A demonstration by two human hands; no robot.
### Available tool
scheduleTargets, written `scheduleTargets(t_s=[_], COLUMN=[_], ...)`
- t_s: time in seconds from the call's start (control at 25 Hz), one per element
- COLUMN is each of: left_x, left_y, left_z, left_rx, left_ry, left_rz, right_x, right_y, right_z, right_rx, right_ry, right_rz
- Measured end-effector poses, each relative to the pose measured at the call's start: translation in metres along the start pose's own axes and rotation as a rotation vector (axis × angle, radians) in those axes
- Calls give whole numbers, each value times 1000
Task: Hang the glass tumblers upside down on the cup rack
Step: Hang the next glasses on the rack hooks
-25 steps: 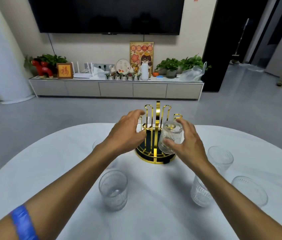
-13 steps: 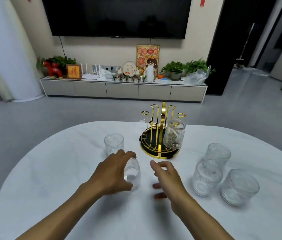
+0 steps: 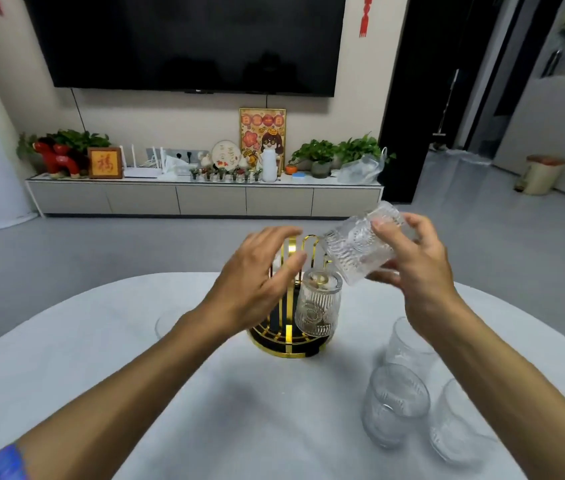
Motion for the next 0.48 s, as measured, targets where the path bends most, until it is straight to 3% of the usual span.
scheduleTargets(t_s=[0.08, 0.2, 0.48], left_x=[38, 67, 70], left_y=[-27, -66, -90], left_z=[12, 39, 41], left_rx=[190, 431, 380], left_ry=[-60, -281, -349], left_rz=[-52, -72, 20], right_x=[38, 79, 94], right_y=[-17, 0, 46], right_z=[-7, 3, 24], right_rx=[-287, -583, -767], right_ry=[32, -80, -251], right_rz=[-232, -360, -391])
Point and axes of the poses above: each hand's wrist, its own x-axis towards the middle knuckle, its own z-axis out of the palm, y = z × x, the point moved 7 cm from there along x, towards the middle knuckle, and after that the axes turned 7 degrees about -x, right-handed, at the moved point
